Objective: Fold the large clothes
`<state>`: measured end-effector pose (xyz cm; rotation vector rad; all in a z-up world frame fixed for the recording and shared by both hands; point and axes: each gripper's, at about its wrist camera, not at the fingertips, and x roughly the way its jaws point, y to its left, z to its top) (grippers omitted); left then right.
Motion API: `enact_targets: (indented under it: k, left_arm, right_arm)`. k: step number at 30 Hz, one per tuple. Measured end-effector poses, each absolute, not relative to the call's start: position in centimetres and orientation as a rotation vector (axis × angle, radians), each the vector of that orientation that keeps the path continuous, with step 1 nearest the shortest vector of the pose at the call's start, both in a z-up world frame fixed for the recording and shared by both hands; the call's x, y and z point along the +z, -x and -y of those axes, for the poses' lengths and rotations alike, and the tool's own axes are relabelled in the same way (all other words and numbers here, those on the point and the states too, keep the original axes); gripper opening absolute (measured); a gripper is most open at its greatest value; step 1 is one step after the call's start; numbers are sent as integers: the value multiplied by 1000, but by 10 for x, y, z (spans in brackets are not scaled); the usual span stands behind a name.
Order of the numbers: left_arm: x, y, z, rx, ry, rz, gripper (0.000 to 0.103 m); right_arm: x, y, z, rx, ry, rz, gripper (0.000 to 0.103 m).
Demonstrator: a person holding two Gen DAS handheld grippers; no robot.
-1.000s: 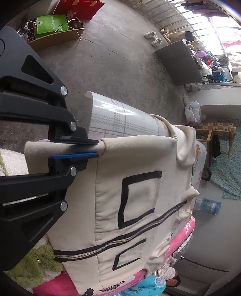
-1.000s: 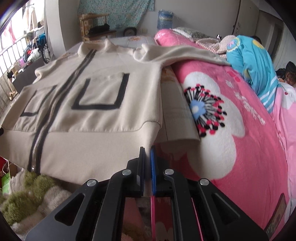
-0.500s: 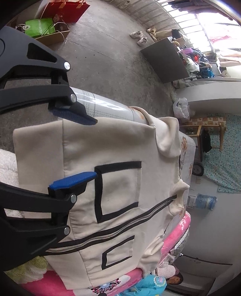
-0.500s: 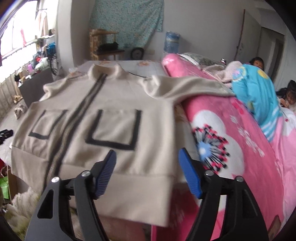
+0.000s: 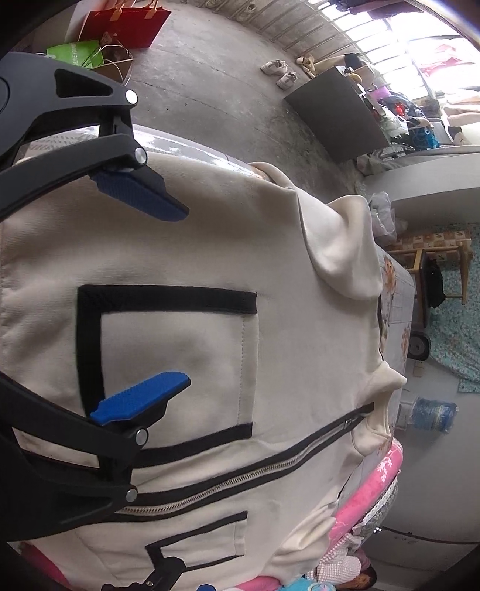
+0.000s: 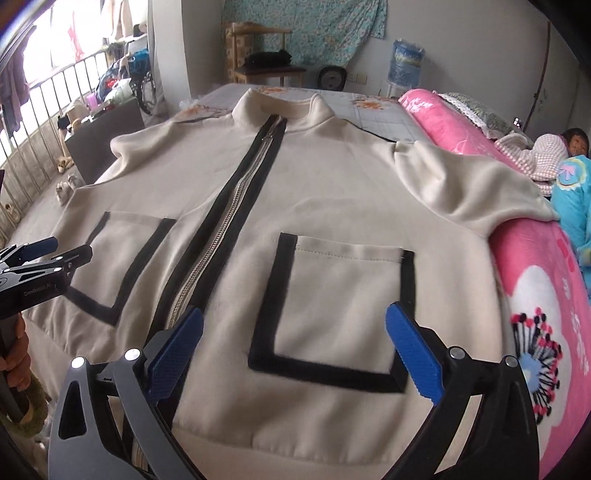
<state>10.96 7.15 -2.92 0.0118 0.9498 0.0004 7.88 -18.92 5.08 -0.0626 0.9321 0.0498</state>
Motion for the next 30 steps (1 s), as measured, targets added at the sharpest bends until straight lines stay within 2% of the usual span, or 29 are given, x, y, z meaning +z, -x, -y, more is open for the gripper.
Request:
enact_targets:
  k: [9, 24, 30]
  left_arm:
    - [-46, -126, -73, 28, -12, -992, 95]
    - [-45, -131, -75, 13, -11, -1020, 95]
    - [-45, -132, -76, -6, -22, -1014, 96]
  right_arm:
    - [11, -112, 197, 33, 41, -1043, 97]
    - [7, -109, 201, 52, 21, -999, 97]
    - [15, -118, 199, 58, 11, -1071, 97]
